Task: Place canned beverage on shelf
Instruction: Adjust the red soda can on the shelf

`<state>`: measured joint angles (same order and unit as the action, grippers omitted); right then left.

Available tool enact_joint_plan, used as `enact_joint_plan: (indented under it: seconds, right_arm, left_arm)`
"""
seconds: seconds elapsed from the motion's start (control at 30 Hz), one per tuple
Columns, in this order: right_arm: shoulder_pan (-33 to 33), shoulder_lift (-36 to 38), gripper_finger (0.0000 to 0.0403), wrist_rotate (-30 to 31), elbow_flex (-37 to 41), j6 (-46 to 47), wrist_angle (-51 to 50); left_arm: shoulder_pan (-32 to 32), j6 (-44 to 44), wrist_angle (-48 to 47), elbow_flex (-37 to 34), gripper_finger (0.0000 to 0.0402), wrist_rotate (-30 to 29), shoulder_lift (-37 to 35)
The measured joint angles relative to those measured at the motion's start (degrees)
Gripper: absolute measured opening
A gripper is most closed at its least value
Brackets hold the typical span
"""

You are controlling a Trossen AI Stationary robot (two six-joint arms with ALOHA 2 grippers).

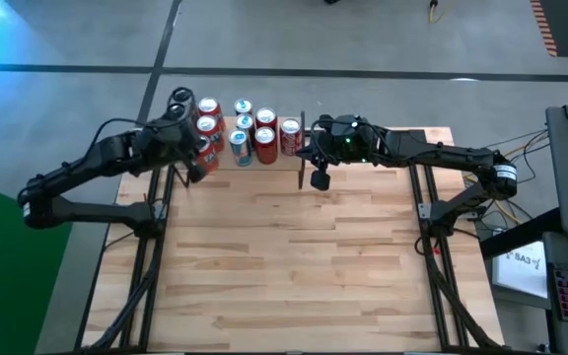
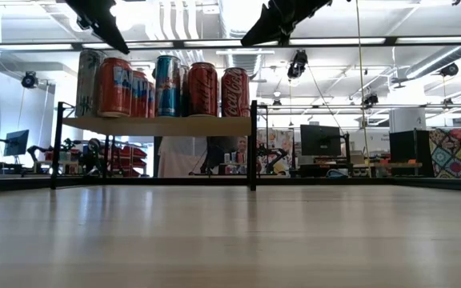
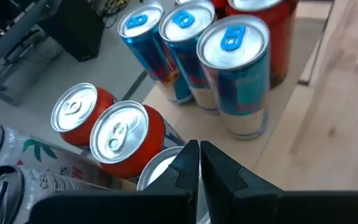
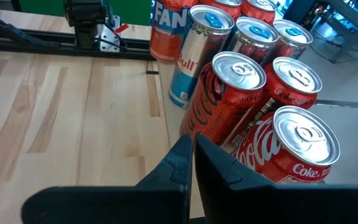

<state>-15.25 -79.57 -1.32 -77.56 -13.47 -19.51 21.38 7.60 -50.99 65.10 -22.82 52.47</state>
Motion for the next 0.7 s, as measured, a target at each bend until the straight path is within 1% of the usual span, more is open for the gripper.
enact_joint_plan:
  seconds: [0.13,0.27,0.7]
  right_arm:
    - [0.0,0.0,0.0009,0.0,0.0,0.0,-0.1]
    - [0.0,0.0,0.0009,0.0,0.0,0.0,-0.1]
    - [0.0,0.0,0.0009,0.0,0.0,0.4,-0.4]
  left_arm:
    - [0.0,0.9,-0.1,0.0,0.0,-3.6,2.2]
    - [0.1,1.7,-0.1,0.0,0.0,-3.8,3.2]
    - [0.1,1.8,-0.5,0.0,0.0,-3.8,3.0]
